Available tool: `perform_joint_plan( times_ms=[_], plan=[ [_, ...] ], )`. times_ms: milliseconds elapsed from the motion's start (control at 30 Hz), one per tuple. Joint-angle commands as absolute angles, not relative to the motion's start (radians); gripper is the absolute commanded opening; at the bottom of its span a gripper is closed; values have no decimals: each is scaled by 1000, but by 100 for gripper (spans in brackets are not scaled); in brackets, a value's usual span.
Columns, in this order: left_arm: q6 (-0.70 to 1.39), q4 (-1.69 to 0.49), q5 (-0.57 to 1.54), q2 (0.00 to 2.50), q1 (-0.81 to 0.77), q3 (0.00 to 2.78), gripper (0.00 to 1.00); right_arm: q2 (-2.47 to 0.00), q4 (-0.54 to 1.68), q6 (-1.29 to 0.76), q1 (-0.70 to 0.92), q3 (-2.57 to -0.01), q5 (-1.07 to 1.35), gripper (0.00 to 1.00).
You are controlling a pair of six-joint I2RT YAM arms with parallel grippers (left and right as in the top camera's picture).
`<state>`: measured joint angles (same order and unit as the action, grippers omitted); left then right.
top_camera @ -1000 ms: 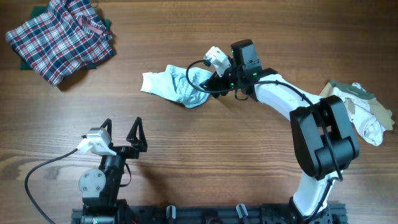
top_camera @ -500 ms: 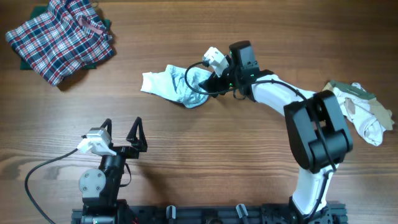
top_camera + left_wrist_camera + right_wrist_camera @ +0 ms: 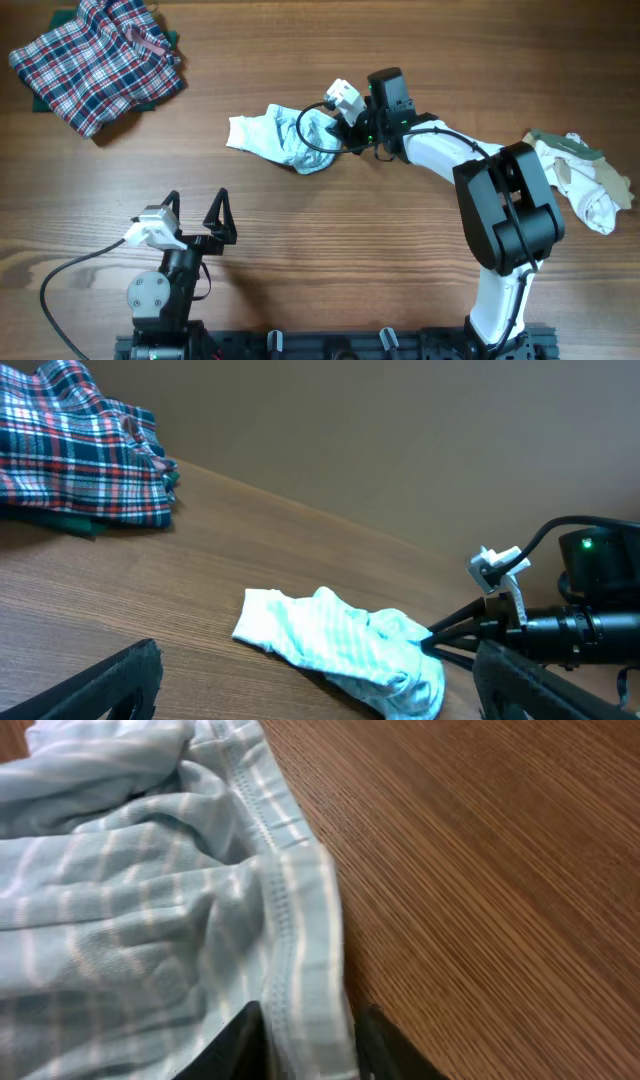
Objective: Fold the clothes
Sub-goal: 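Grasp the blue garment's waistband edge with the right gripper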
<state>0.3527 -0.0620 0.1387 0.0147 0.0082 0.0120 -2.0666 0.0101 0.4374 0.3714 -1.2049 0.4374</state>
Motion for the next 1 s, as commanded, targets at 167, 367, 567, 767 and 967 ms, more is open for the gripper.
perform_joint_plan(
  times_ms=[167, 367, 567, 767, 967],
  plan=[
    [336, -65, 129, 10, 4, 6, 100, -2084, 9, 411, 369, -1212, 411, 4],
    [336, -65, 129, 10, 4, 6, 100, -2082, 18, 389, 369, -1214, 412, 4],
    [336, -65, 129, 10, 4, 6, 100, -2078, 30, 344, 369, -1219, 411, 4],
    [336, -65, 129, 10, 4, 6, 100, -1960, 38, 277, 363, -1230, 343, 4],
    [336, -65, 129, 10, 4, 6, 100, -1774, 103, 232, 360, -1230, 112, 4]
  ],
)
